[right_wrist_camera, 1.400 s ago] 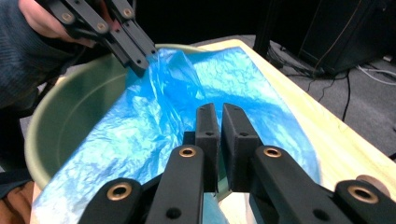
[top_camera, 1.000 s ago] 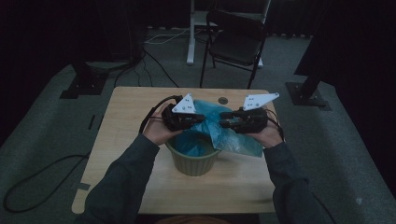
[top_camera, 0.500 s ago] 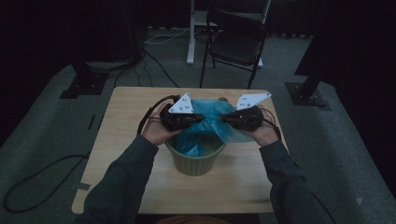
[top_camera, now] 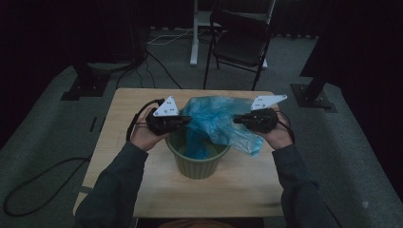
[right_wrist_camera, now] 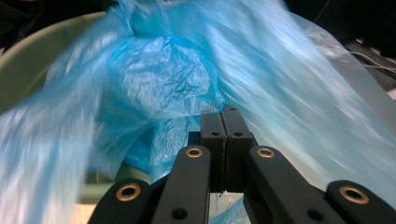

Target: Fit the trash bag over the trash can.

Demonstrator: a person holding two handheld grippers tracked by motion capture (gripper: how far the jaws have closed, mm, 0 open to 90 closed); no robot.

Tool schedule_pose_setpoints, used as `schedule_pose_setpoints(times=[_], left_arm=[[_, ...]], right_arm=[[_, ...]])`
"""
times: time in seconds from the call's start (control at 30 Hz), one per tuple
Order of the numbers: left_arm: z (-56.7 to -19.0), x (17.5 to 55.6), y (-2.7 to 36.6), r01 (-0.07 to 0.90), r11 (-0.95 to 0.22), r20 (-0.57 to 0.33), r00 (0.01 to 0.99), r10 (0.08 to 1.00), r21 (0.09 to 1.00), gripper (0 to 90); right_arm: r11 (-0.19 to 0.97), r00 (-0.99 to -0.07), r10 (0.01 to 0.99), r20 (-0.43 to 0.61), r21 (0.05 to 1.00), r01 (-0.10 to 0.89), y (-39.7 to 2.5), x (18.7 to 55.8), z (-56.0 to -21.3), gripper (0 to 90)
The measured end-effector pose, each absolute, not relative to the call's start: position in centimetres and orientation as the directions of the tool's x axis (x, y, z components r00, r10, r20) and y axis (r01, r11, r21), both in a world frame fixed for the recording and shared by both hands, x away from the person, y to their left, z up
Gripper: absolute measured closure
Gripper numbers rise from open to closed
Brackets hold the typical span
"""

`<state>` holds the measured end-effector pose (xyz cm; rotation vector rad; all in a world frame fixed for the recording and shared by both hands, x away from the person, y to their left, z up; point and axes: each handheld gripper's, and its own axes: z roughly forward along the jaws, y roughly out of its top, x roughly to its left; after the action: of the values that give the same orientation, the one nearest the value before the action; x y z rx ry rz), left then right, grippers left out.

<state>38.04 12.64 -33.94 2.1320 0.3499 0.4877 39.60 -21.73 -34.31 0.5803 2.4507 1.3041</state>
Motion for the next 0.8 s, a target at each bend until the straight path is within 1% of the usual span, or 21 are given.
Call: schedule_pose_setpoints(times=[0.07, 0.13, 0.33, 0.53, 0.63, 0.67, 0.77, 0.8], left_arm=[[-34.0, 38.1, 13.1, 0.074, -0.556, 0.209, 0.879, 0.429, 0.828, 89.6], [-33.9, 38.0, 14.7, 0.093, -0.537, 0.203, 0.862, 0.465, 0.838, 89.7], [-34.1, 38.2, 16.9, 0.128, -0.509, 0.178, 0.841, 0.51, 0.851, 89.8], [-34.8, 38.4, 17.0, 0.152, -0.522, 0.174, 0.835, 0.523, 0.839, 88.9], [-34.8, 38.4, 16.9, 0.156, -0.523, 0.171, 0.835, 0.523, 0.838, 79.2], [-34.7, 38.3, 16.9, 0.155, -0.512, 0.161, 0.839, 0.52, 0.845, 79.2], [-34.1, 38.1, 17.2, 0.144, -0.475, 0.134, 0.854, 0.503, 0.868, 68.3], [-34.1, 38.0, 17.2, 0.143, -0.469, 0.129, 0.856, 0.501, 0.872, 66.5]], right_arm=[[0.503, -0.868, 0.491, -0.075, 0.838, 0.212, -21.9, 39.7, -34.4, 89.7], [0.499, -0.859, 0.506, -0.074, 0.838, 0.222, -22.6, 39.7, -34.5, 89.7], [0.496, -0.848, 0.526, -0.069, 0.834, 0.24, -23.8, 39.6, -34.8, 89.7], [0.511, -0.86, 0.506, -0.071, 0.828, 0.233, -23.5, 39.4, -35.0, 89.7], [0.502, -0.864, 0.499, -0.066, 0.835, 0.226, -23.3, 39.3, -34.9, 89.7], [0.501, -0.865, 0.498, -0.067, 0.836, 0.224, -23.3, 39.3, -34.8, 89.7], [0.498, -0.868, 0.491, -0.07, 0.84, 0.214, -22.9, 39.1, -34.5, 89.7], [0.498, -0.869, 0.489, -0.073, 0.841, 0.21, -22.8, 39.1, -34.4, 89.7]])
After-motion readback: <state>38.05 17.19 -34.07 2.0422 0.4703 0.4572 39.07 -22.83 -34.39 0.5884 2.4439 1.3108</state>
